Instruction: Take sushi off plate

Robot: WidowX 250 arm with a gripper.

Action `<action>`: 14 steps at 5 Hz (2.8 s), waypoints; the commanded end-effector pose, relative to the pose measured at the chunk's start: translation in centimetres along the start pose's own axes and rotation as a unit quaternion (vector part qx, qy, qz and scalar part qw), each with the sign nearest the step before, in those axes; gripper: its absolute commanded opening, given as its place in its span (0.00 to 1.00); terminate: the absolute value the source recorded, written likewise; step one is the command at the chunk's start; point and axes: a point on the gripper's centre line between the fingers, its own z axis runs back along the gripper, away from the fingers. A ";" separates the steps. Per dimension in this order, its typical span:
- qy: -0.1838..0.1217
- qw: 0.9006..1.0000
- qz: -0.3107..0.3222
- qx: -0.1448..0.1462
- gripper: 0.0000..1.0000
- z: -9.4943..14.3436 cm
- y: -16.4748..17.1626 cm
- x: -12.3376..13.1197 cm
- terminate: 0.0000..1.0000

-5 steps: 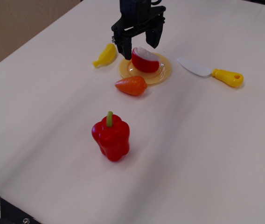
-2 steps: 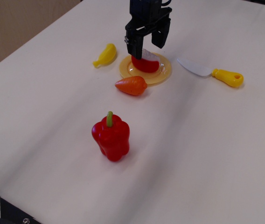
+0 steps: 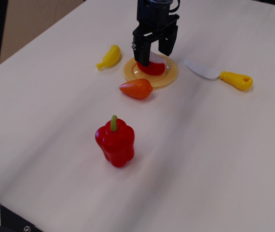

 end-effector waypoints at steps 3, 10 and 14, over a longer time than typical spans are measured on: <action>-0.014 1.000 0.001 -0.028 0.00 1.4 -0.4 0.8 0.00; -0.028 0.975 -0.207 -0.073 0.00 4.5 1.9 -10.7 0.00; 0.006 0.964 -0.258 -0.058 0.00 3.1 5.6 -13.5 0.00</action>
